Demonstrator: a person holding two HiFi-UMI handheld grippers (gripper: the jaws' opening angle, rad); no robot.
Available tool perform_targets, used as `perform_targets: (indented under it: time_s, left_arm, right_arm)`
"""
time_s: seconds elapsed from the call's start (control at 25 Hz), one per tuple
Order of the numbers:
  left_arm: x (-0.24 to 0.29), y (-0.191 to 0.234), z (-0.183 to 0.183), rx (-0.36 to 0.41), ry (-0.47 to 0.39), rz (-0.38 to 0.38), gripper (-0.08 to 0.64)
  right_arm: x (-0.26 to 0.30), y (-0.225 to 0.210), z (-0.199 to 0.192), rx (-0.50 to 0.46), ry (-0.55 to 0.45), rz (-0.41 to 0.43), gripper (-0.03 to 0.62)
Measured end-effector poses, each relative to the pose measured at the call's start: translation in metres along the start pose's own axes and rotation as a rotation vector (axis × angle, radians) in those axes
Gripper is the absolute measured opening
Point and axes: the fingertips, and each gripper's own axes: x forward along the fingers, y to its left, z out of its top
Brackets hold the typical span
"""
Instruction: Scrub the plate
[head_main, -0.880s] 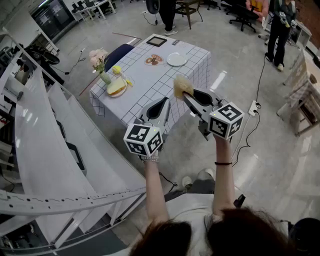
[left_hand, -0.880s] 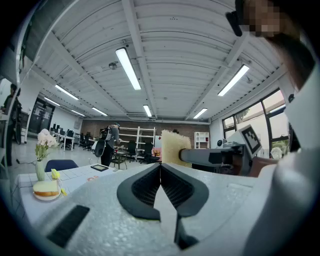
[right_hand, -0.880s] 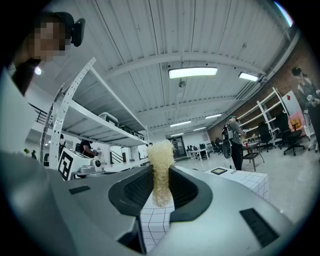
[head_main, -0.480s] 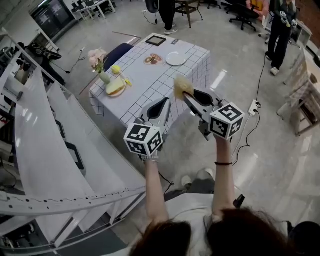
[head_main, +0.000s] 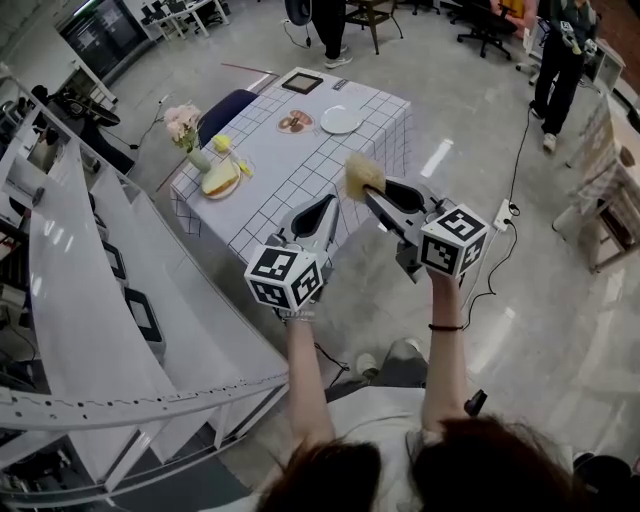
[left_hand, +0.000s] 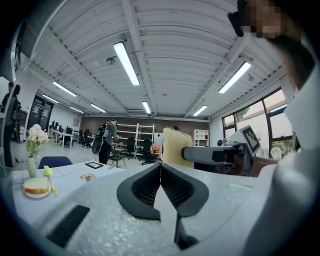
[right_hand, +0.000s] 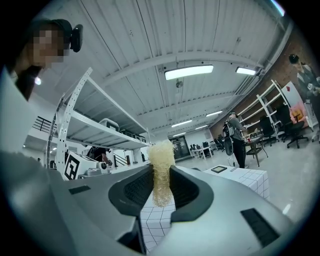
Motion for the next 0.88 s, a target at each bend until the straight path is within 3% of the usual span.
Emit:
perform_targets:
  time_s: [0.28,0.48,0.88]
  left_arm:
    - [0.049,-0.017,0.008,-0.008,-0.009,0.019,0.011]
    - [0.077,-0.024,0.013,-0.055,-0.037,0.056,0.011]
    - [0.117,-0.027,0.000,-0.086,0.009,0.104,0.011]
  right_arm:
    - [-0.019,-0.050,0.021,-0.001,-0.001,0.020,0.078]
    - [-0.029,-0.074,0.033,-0.025,0.027,0.058,0.078]
    - [-0.043,-0.123,0.027,-0.006,0.059,0.042,0.078]
